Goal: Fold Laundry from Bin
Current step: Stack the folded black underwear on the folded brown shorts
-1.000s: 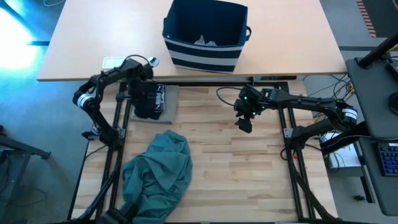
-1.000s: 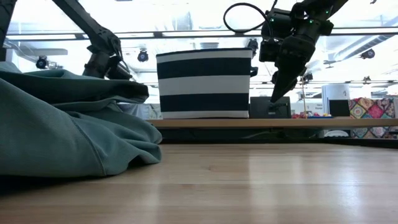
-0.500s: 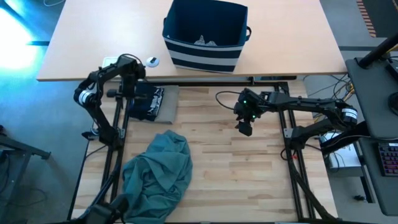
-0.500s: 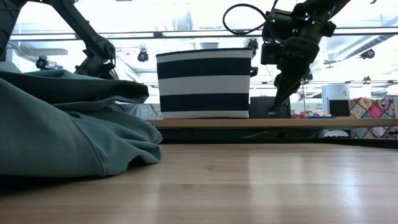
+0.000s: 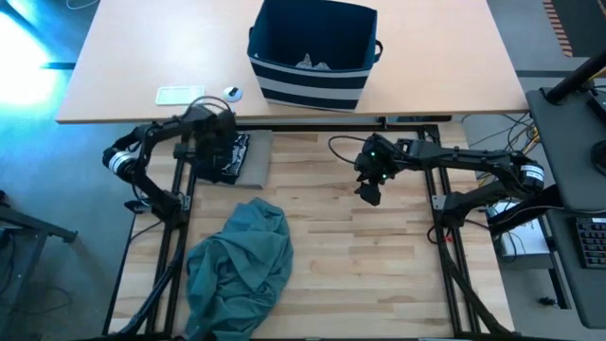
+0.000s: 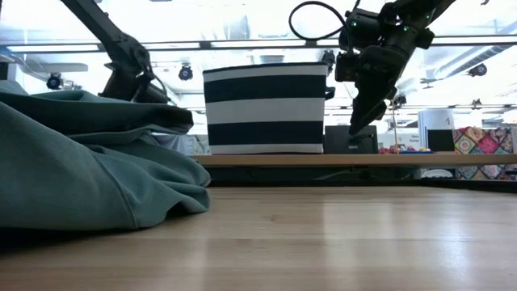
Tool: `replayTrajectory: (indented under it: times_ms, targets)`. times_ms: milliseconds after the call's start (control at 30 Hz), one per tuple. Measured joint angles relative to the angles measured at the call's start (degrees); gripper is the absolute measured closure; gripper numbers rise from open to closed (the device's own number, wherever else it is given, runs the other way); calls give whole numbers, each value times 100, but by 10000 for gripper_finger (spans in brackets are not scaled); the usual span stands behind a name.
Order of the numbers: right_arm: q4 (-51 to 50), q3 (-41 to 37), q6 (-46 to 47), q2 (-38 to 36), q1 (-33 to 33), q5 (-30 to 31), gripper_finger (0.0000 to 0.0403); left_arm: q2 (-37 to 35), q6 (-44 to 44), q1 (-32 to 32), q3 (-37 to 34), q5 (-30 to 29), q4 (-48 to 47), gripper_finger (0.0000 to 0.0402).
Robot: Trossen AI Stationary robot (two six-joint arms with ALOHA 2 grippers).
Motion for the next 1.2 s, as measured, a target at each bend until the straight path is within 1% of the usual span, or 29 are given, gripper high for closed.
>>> replayTrajectory:
  times_ms: [67, 167, 300, 367, 433, 533, 633, 700, 767, 833, 900, 1033, 1200]
  targets:
    - [-6, 0, 29, 0, 0, 0, 184, 102, -124, -80, -298, -72, 233, 136]
    - [-5, 0, 32, 0, 0, 0, 184, 213, -203, -116, -617, 0, 488, 136]
    - [-5, -2, 124, 0, 0, 0, 184, 213, -1, -121, -637, 227, 454, 136]
    - [-7, -2, 134, 0, 0, -1, 184, 154, 188, -123, -418, 283, 178, 136]
    - [-7, -2, 138, 0, 0, -2, 184, 71, 362, -123, -28, 285, -291, 136]
    - [-8, -2, 202, 0, 0, -1, 184, -9, 569, -132, 623, 132, -829, 136]
    - [-5, -2, 287, 0, 0, -2, 184, -101, 488, -138, 1029, -235, -647, 136]
    - [2, -1, 367, 0, 0, 0, 184, -93, 184, -101, 969, -309, -357, 137]
    - [29, -2, 435, 0, 0, -2, 184, -89, -150, -159, 755, -730, -45, 142]
    - [33, -2, 501, 0, 0, -2, 184, -89, -645, -318, 491, -1289, 187, 148]
    - [33, -1, 534, 0, 0, -2, 184, -89, -1597, -464, 249, -1564, 225, 157]
    - [36, -2, 533, 0, 0, 0, 184, -89, -3436, -619, -154, -1720, 337, 172]
    - [36, -2, 585, 0, 0, 0, 184, -89, -4998, -798, -497, -2039, 477, 190]
